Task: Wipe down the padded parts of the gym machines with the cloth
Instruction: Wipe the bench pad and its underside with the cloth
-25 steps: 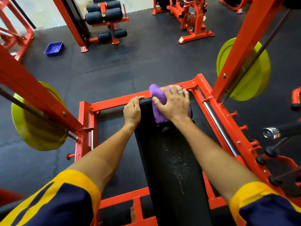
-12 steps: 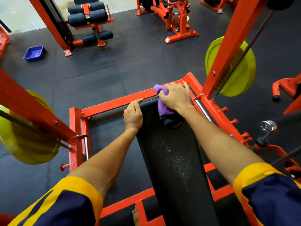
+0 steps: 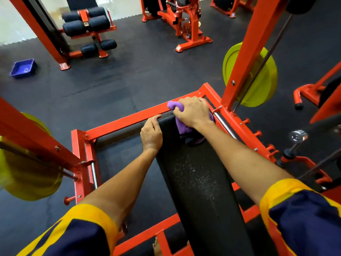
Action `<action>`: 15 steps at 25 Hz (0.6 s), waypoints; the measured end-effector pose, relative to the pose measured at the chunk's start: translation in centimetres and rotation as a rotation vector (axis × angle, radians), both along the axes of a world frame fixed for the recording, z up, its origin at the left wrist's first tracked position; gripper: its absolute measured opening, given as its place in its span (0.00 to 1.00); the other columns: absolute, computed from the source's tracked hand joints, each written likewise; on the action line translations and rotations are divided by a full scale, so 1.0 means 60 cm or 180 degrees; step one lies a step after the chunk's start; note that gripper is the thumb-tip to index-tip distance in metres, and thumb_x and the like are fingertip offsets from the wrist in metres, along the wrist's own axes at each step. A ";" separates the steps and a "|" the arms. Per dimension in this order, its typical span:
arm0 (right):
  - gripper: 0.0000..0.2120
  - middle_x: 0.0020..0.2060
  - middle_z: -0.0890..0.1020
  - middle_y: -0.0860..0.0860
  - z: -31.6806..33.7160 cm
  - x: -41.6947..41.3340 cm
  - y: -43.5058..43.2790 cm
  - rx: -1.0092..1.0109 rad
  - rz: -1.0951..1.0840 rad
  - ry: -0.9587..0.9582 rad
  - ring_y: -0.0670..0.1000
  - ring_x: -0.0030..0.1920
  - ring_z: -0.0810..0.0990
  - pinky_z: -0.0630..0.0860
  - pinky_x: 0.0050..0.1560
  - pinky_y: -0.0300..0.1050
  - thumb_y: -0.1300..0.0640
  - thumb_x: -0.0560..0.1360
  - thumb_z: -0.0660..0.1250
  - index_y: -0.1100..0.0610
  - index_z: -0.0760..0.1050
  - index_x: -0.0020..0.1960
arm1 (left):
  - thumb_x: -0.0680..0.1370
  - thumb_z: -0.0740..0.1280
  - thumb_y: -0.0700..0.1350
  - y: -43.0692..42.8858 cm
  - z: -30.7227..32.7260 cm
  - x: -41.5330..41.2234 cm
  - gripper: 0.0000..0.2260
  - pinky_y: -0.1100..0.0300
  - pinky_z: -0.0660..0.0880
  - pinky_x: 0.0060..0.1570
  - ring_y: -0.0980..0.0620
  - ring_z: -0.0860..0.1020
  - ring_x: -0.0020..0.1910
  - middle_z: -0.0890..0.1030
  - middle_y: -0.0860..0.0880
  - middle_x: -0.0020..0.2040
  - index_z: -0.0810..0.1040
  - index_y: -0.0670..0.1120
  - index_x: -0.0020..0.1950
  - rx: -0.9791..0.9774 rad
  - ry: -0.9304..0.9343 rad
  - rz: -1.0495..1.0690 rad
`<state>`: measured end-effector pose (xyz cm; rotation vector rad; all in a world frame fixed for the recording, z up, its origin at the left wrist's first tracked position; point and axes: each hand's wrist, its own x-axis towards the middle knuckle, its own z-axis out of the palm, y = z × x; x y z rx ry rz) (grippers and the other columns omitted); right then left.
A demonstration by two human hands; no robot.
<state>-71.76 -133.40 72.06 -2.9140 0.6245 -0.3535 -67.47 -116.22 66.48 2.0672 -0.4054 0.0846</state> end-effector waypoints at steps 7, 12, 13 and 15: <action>0.17 0.62 0.82 0.51 -0.062 -0.017 0.071 0.0519 -0.1386 -0.1538 0.59 0.67 0.76 0.66 0.72 0.59 0.45 0.77 0.63 0.51 0.82 0.58 | 0.86 0.55 0.44 0.002 -0.002 0.001 0.16 0.54 0.73 0.55 0.45 0.80 0.57 0.84 0.46 0.58 0.82 0.46 0.62 0.0102 -0.0073 -0.0167; 0.24 0.70 0.78 0.53 -0.080 -0.038 0.122 0.0053 -0.0157 -0.1122 0.58 0.74 0.70 0.58 0.77 0.63 0.40 0.77 0.60 0.49 0.80 0.67 | 0.85 0.51 0.50 0.004 0.009 0.012 0.18 0.50 0.72 0.49 0.41 0.79 0.51 0.83 0.43 0.52 0.78 0.43 0.55 0.0451 -0.0100 -0.0534; 0.24 0.69 0.77 0.52 -0.080 -0.042 0.095 0.0009 -0.0260 -0.1049 0.58 0.74 0.70 0.60 0.77 0.63 0.40 0.77 0.60 0.49 0.79 0.67 | 0.85 0.51 0.50 0.008 0.014 0.016 0.19 0.49 0.73 0.50 0.41 0.79 0.51 0.82 0.43 0.53 0.78 0.43 0.56 0.0626 -0.0249 -0.0697; 0.24 0.66 0.79 0.53 -0.077 -0.052 0.039 0.0133 -0.0737 -0.1080 0.59 0.71 0.72 0.67 0.72 0.62 0.40 0.77 0.60 0.50 0.79 0.66 | 0.85 0.50 0.51 0.008 0.023 0.028 0.19 0.48 0.73 0.51 0.40 0.79 0.52 0.81 0.42 0.53 0.77 0.42 0.57 0.1139 -0.0729 -0.1021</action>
